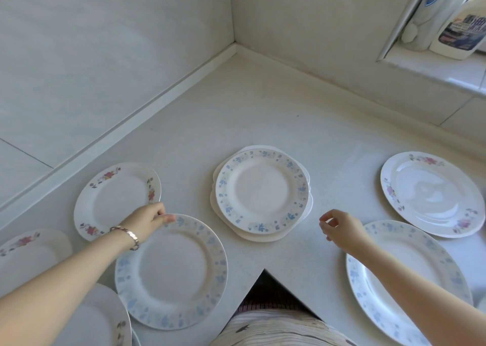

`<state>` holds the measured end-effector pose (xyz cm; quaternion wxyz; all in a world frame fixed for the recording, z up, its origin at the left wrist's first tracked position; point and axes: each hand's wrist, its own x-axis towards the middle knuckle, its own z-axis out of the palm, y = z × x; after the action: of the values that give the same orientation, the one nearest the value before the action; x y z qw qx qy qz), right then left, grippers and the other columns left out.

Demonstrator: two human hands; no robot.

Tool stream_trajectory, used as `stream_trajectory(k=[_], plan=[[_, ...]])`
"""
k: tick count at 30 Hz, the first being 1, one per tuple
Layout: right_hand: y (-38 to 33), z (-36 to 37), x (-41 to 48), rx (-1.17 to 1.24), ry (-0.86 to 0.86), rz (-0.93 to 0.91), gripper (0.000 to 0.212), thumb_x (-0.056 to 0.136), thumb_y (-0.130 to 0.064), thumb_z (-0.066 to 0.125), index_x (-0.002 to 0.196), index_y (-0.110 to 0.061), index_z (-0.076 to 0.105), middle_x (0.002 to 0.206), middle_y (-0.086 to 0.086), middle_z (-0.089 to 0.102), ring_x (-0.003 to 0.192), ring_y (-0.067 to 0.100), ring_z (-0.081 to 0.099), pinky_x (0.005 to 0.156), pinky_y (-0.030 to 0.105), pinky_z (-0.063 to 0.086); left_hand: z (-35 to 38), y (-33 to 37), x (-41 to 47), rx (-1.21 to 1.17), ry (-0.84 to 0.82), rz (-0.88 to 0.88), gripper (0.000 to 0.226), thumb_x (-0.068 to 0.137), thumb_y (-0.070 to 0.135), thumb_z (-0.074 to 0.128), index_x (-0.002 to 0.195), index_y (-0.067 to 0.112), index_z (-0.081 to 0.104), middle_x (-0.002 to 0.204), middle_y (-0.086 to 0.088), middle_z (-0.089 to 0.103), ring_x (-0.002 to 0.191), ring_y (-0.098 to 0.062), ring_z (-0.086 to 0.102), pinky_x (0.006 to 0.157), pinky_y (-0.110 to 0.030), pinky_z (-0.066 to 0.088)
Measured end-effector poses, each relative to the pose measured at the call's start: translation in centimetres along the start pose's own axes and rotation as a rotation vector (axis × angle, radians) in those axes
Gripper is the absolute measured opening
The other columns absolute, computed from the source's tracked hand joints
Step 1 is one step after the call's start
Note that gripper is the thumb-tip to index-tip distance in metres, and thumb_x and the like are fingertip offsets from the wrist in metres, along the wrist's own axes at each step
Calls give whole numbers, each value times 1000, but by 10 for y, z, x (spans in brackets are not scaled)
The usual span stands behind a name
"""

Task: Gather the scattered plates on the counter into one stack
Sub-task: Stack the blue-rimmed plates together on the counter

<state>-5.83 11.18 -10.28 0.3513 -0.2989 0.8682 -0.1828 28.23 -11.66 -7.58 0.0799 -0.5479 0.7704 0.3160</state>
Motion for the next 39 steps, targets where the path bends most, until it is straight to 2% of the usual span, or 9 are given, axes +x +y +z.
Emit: stream_trajectory(k=[6, 11, 15, 18, 23, 28, 34, 36, 39], plan=[[8, 2, 0, 56, -3, 19, 5, 87, -18, 54, 87, -18, 59, 75, 7, 67, 64, 20, 65, 55, 23, 44, -10, -2, -20, -178, 188, 80, 39, 89, 14, 58, 57, 14, 36, 50, 0, 30, 45, -9, 28, 45, -18, 24], [18, 1, -3, 85, 9, 35, 5, 87, -16, 54, 86, -18, 59, 72, 5, 65, 62, 20, 65, 66, 30, 52, -10, 26, -29, -364, 426, 80, 41, 91, 12, 54, 55, 13, 35, 49, -3, 30, 36, -2, 37, 42, -12, 30], [24, 0, -7, 111, 17, 50, 7, 87, -15, 53, 84, -19, 58, 78, 9, 68, 59, 17, 64, 62, 26, 47, 8, 62, -27, -614, 559, -101, 38, 94, 20, 51, 60, 9, 40, 57, -8, 35, 50, -8, 39, 47, -12, 33], [27, -3, -11, 129, 21, 66, 13, 87, -15, 52, 76, -23, 55, 74, 6, 66, 58, 16, 63, 59, 24, 44, 33, 95, -17, -811, 615, -315, 39, 94, 28, 49, 62, 6, 43, 59, -3, 36, 64, -20, 41, 61, -23, 38], [38, -6, -16, 158, 39, 90, 12, 86, -13, 51, 77, -21, 55, 65, 4, 62, 56, 17, 59, 63, 31, 49, 68, 139, 1, -1063, 614, -591, 44, 93, 33, 52, 60, 6, 41, 55, 0, 36, 58, -22, 38, 56, -28, 33], [52, -9, -17, 174, 47, 122, 20, 87, -13, 52, 72, -26, 52, 63, 0, 62, 53, 13, 60, 57, 23, 46, 85, 157, 7, -1131, 638, -649, 31, 93, 34, 50, 86, 4, 48, 58, 2, 41, 78, -23, 46, 72, -29, 35], [64, -6, -15, 236, 35, 129, 13, 88, -8, 51, 80, -18, 56, 64, 1, 60, 53, 13, 60, 55, 21, 44, 95, 150, 15, -1192, 665, -704, 37, 91, 36, 52, 72, 5, 45, 58, 1, 43, 73, -23, 45, 72, -29, 37], [65, -4, -15, 220, 34, 124, 14, 87, -9, 51, 79, -19, 55, 64, 1, 60, 54, 15, 61, 54, 20, 45, 97, 144, 18, -1179, 619, -694, 41, 90, 35, 54, 59, 12, 40, 57, 2, 43, 74, -24, 47, 71, -29, 38], [65, -2, -13, 208, 29, 121, 16, 87, -8, 50, 77, -21, 55, 63, 3, 61, 58, 19, 61, 58, 26, 46, 98, 135, 20, -1028, 501, -596, 39, 85, 30, 63, 57, 15, 40, 57, 1, 45, 73, -24, 51, 71, -32, 43]])
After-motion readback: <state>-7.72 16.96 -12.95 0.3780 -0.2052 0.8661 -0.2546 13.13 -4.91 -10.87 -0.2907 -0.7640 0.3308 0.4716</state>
